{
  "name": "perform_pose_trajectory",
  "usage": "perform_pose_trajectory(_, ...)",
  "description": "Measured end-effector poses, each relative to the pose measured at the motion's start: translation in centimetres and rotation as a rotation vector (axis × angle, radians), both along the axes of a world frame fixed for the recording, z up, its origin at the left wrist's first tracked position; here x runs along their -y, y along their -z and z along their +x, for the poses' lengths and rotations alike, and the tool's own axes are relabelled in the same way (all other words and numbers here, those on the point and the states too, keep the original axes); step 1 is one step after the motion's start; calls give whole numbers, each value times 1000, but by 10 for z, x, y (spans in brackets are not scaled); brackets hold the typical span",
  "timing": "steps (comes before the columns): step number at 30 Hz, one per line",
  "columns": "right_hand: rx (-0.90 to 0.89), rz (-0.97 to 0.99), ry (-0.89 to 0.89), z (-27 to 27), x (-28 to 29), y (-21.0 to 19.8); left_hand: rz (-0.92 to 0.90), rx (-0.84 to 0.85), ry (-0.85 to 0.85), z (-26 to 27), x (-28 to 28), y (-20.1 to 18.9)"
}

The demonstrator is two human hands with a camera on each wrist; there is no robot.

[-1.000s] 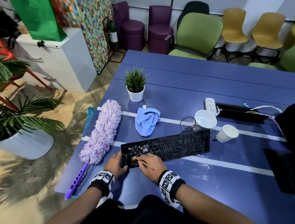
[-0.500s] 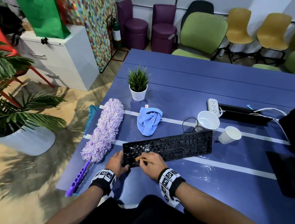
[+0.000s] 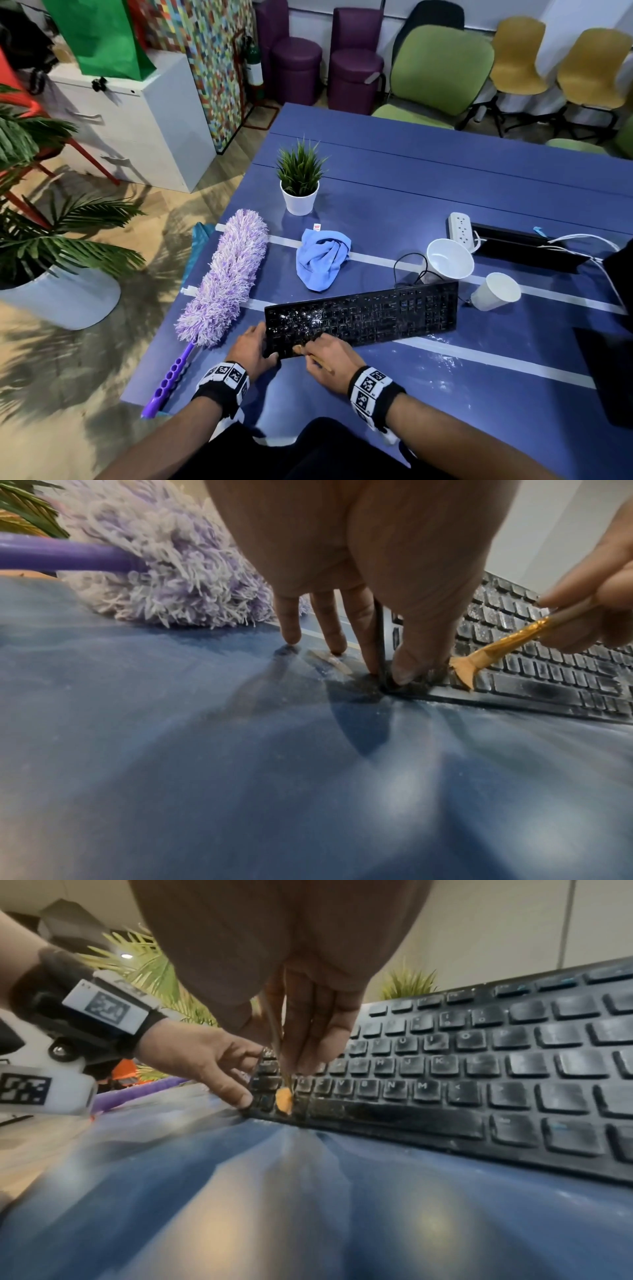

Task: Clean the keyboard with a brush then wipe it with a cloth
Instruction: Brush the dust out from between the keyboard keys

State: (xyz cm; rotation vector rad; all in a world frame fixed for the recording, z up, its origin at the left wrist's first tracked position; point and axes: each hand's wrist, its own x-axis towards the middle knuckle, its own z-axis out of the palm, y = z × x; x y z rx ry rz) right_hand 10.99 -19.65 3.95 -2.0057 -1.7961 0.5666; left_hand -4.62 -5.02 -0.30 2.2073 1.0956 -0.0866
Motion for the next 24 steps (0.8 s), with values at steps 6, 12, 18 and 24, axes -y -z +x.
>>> perform_pose_trajectory(6, -49, -19, -59, -12, -10, 3, 1, -11, -7, 0, -1, 2)
perform_pose_trajectory(12, -22, 48, -165, -10, -9, 5, -4, -4, -3, 0, -1, 3)
perform_pose_trajectory(18, 25, 140, -189, -24, -19, 8, -5, 7, 9, -1, -2, 2)
perform_pose_trajectory(24, -19, 95, -141, -19, -12, 7, 18, 11, 20, -2, -3, 3)
